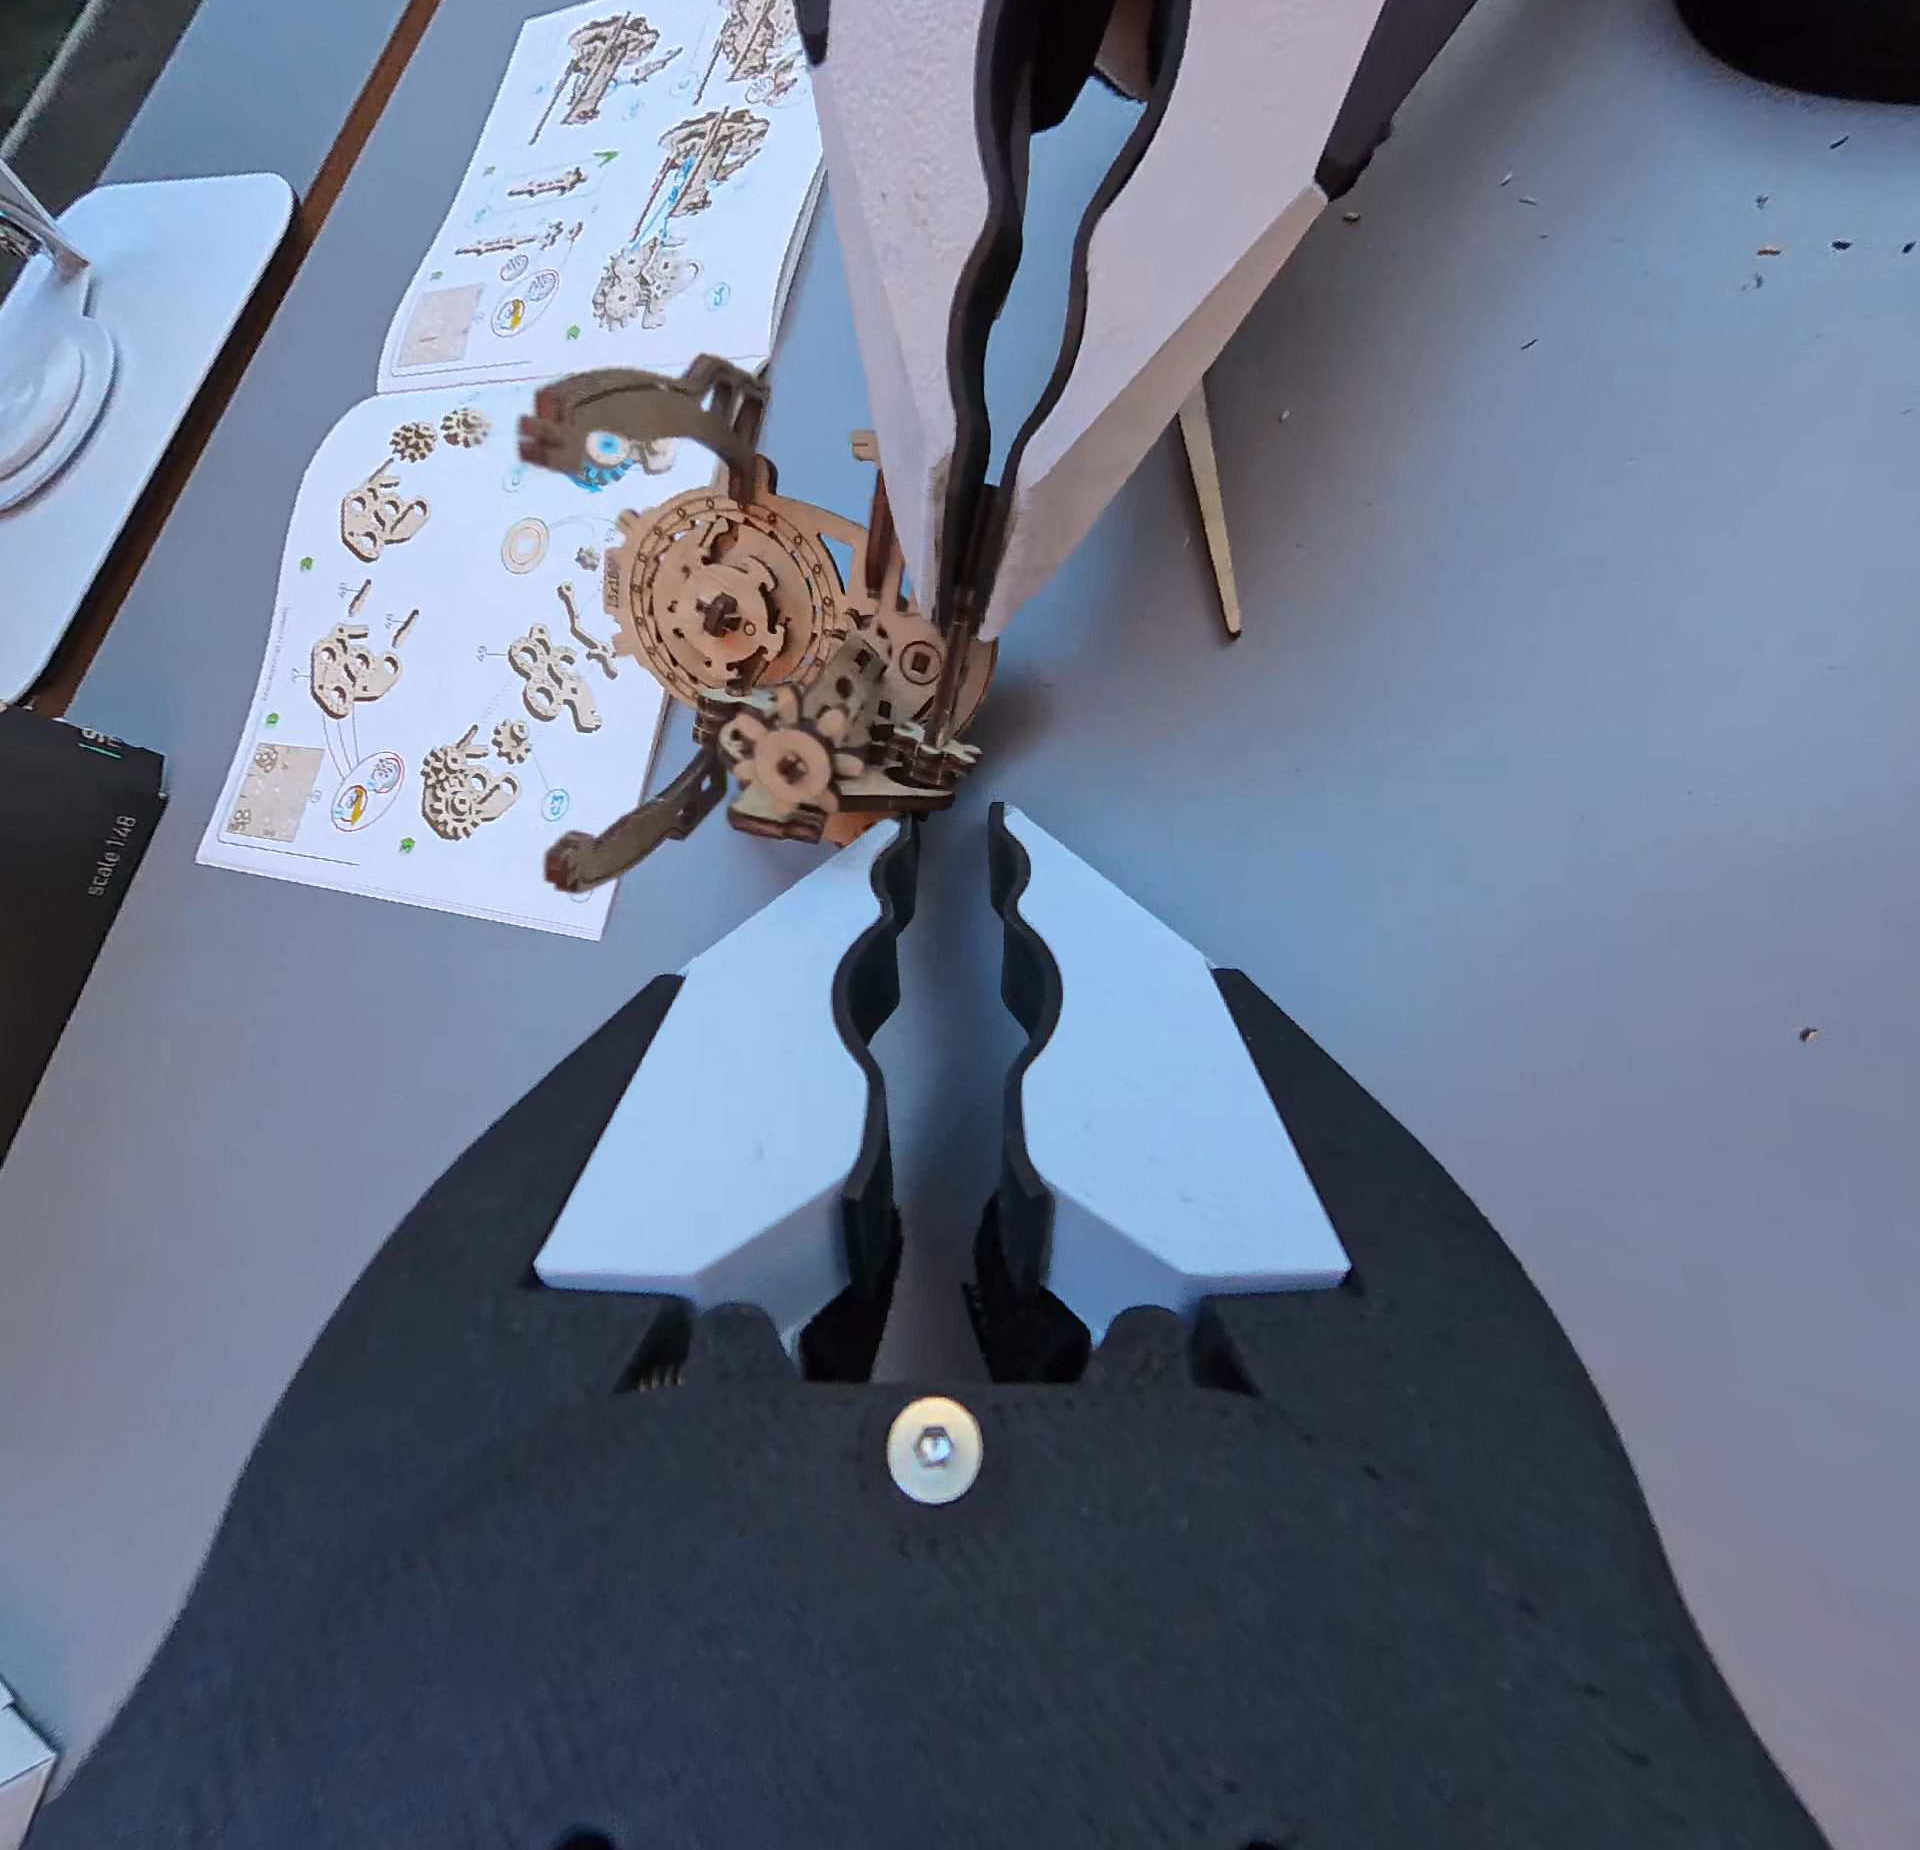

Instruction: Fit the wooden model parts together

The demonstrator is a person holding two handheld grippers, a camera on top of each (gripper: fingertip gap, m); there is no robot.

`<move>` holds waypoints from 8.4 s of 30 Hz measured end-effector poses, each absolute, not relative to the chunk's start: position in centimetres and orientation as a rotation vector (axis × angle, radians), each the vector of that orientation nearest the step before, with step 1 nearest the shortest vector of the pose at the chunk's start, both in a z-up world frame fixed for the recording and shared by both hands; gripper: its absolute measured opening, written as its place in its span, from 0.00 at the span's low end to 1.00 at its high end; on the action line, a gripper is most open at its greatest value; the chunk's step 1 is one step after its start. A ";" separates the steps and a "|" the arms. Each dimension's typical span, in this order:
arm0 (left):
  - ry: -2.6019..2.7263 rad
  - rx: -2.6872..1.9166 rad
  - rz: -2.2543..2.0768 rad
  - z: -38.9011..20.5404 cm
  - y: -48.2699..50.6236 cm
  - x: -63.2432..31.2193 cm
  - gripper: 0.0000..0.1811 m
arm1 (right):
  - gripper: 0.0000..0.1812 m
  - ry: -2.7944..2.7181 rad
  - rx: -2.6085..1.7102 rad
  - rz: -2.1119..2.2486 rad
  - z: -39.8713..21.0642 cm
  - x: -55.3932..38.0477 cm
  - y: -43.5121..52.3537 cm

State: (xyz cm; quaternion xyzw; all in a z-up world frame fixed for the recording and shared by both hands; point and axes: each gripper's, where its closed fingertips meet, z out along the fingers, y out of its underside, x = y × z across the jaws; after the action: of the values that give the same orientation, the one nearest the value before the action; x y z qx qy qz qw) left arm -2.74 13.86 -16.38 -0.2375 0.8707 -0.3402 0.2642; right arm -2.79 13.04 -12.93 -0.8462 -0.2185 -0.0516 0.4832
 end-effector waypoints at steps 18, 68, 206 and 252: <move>2.222 -0.737 -0.908 -14.1 17.0 -1.3 0.10 | 0.00 -0.508 -2.072 -0.083 -12.7 -2.3 13.4; 2.193 -0.534 -0.938 -12.6 15.6 -1.8 0.05 | 0.00 -0.614 -2.060 -0.315 -12.9 -2.4 13.8; 2.031 -1.896 -1.609 -15.8 17.1 -2.0 0.02 | 0.02 -0.713 -1.997 -0.326 -12.1 -3.6 15.9; 1.945 -1.822 -1.625 -14.7 18.2 -1.3 0.08 | 0.00 -0.304 -2.113 -0.034 -12.4 -1.7 16.5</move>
State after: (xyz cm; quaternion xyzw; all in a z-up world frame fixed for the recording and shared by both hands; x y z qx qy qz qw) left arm -1.31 18.19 -14.69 -0.5836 0.6232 -0.5205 0.0100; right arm -1.71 16.54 -12.40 -0.8670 -0.1246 -0.0139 0.4823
